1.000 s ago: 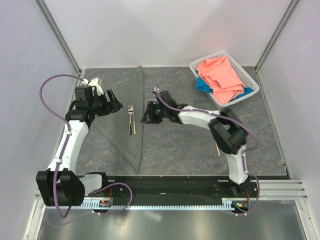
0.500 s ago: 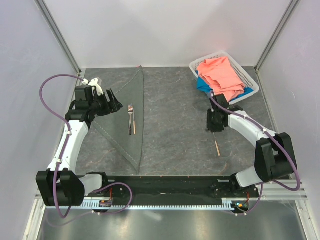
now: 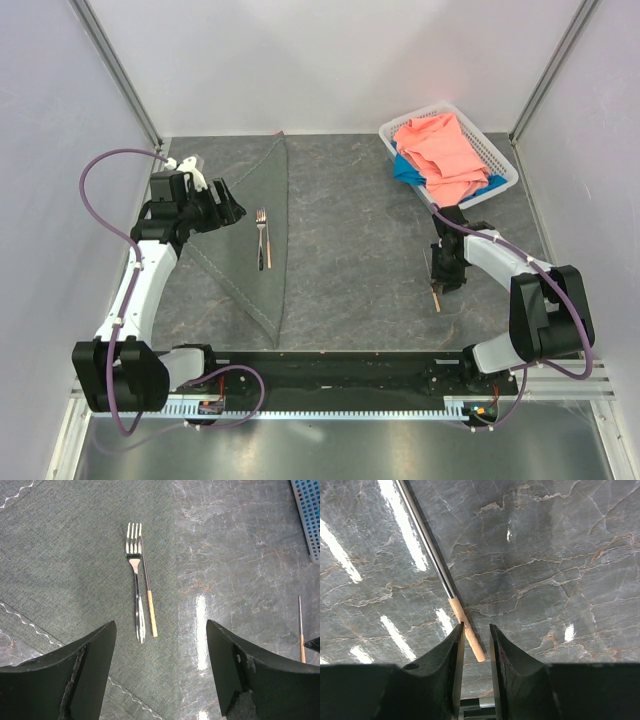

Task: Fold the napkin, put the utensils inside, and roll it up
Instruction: Grab a utensil with the right arm

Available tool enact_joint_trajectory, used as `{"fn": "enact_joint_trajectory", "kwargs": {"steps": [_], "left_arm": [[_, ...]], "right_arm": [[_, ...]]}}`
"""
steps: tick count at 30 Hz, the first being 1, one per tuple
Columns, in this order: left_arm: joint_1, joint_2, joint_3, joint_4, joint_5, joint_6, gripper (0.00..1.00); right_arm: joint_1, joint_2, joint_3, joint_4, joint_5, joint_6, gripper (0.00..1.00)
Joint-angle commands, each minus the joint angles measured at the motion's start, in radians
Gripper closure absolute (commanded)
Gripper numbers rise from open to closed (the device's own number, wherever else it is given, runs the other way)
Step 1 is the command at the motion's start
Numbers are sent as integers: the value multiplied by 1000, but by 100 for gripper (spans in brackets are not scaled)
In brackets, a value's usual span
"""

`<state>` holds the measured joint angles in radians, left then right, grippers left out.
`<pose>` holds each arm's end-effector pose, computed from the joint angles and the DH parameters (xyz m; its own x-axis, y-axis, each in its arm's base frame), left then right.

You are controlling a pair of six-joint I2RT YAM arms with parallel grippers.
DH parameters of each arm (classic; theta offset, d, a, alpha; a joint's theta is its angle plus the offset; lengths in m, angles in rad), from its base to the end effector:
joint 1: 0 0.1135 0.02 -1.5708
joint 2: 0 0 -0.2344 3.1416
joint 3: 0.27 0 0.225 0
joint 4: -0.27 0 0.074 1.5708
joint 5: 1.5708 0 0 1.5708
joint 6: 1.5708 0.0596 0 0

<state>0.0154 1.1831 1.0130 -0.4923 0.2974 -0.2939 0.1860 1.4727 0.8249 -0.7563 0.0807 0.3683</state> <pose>0.2588 -0.0135 0.2724 -0.6512 -0.2870 -0.7025 0.0289 0.9157 -0.4009 0.2253 0.0375 0.1322 -0.9658 0.1834 -0.1834 0.1892 0.9818 -0.0144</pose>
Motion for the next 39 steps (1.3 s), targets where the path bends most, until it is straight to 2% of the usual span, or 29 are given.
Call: {"fn": "enact_joint_trajectory", "kwargs": {"steps": [1,16,23,26,27,30,36,39], "left_arm": [[-3,3,12,15,20,4,20],[-3,1,10,17,28,2,20],[-5,-3,10,17,29,1,20],[-3,-7,10,15,28,1,20],[-3,-7,12,15,31,1,20],[-5,-8,12,15,31,1,20],[-3,-11,10,18,34,-1,20],[-3,-14,9,20,37,-1,20]], "right_arm": [[-2,-21,-7,9,-25,-14,67],[-2,15,-24,51,-76,-12,72],[16,41,-29,60,-73,-14,71],[24,43,-30,60,-67,-6,77],[26,41,-30,63,-71,-3,86],[52,37,-35,92,-113,18,100],[196,60,-14,225,-203,141,100],[295,104,54,328,-238,228,100]]}}
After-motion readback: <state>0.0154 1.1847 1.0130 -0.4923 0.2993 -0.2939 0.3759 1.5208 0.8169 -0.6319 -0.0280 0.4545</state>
